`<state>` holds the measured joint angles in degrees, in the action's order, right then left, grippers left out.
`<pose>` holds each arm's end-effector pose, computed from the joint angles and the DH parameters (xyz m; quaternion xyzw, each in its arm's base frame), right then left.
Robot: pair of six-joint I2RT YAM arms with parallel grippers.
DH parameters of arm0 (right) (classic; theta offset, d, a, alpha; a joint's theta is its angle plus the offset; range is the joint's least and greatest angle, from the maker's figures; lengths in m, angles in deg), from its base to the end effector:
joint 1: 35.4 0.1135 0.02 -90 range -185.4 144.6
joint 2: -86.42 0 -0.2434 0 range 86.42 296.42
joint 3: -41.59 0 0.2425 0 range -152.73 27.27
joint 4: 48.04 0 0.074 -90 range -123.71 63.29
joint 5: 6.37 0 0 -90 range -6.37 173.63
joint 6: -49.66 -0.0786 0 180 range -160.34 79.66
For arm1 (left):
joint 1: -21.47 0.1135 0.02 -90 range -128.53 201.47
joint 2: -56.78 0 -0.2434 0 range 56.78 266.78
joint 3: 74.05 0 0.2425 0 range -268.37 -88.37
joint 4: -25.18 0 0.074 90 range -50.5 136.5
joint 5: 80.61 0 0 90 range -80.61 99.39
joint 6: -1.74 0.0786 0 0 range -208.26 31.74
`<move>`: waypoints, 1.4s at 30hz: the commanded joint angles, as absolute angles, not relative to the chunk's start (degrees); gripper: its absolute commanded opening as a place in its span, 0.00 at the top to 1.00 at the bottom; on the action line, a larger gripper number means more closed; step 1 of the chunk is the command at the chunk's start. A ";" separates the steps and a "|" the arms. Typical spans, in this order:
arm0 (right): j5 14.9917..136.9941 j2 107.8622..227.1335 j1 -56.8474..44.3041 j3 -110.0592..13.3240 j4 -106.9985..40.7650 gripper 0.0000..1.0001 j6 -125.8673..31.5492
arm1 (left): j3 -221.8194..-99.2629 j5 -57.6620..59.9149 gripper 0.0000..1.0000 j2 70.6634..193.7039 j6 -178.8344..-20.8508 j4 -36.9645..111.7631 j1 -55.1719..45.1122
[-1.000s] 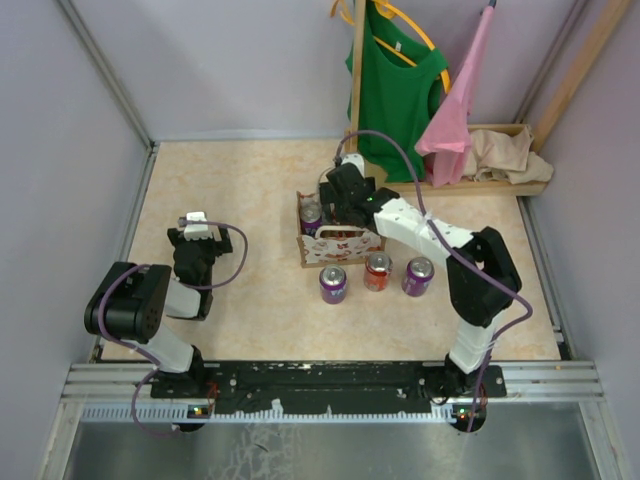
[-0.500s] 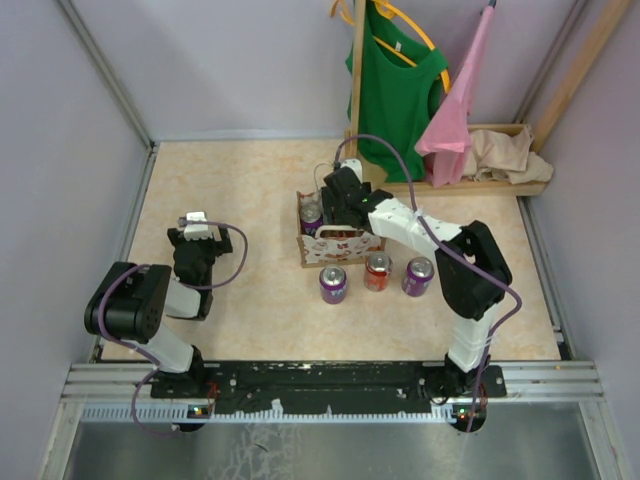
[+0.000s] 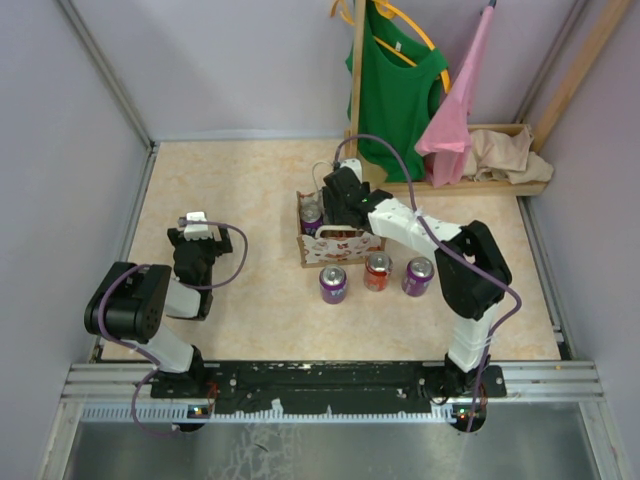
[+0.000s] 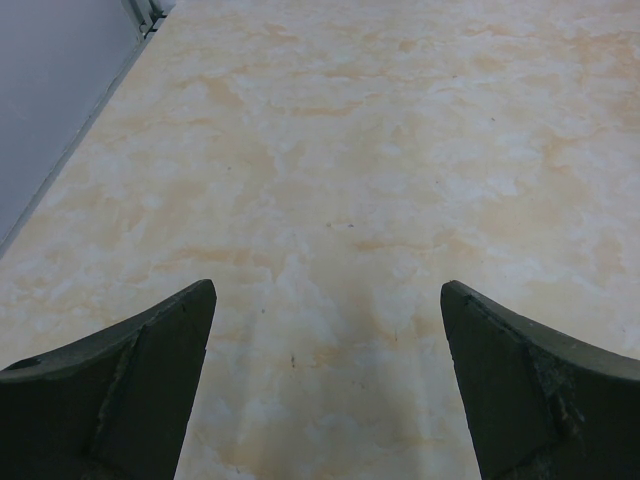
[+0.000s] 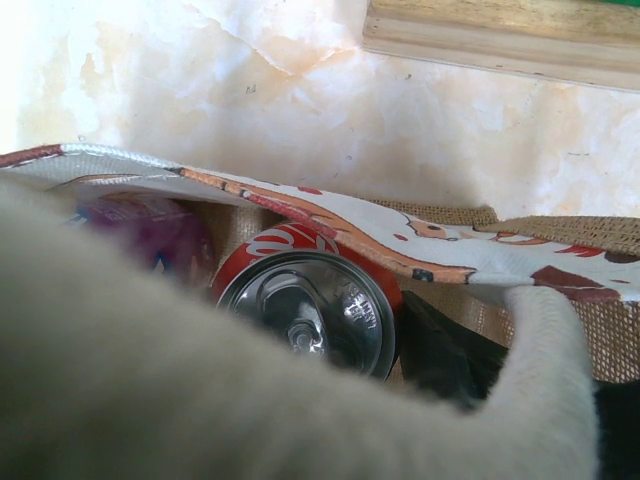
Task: Take the beverage out of the canvas bag
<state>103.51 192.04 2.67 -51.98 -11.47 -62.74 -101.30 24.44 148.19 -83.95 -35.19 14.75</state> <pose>0.3475 0.2382 0.1863 -0.0652 0.9212 0.0357 0.3820 0.2817 -0.0126 0.1287 -0.0195 0.7291 0.0813 0.6793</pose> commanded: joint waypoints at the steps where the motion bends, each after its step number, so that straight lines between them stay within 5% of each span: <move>1: 105.61 189.85 2.26 -54.34 -12.25 1.00 -59.76 | -100.94 24.86 0.00 148.62 -84.49 -37.62 14.72; 23: 108.07 170.84 4.80 -58.44 -12.57 1.00 -55.57 | -100.94 24.85 0.00 148.62 -84.55 -37.66 14.77; 42: 125.82 150.46 11.60 -59.55 10.84 1.00 -60.68 | -100.94 24.85 0.00 148.63 -84.52 -37.66 14.71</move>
<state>120.36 156.33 11.10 -58.03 6.43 -56.68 -101.30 24.44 148.19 -83.95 -35.21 14.75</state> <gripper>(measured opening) 0.664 0.998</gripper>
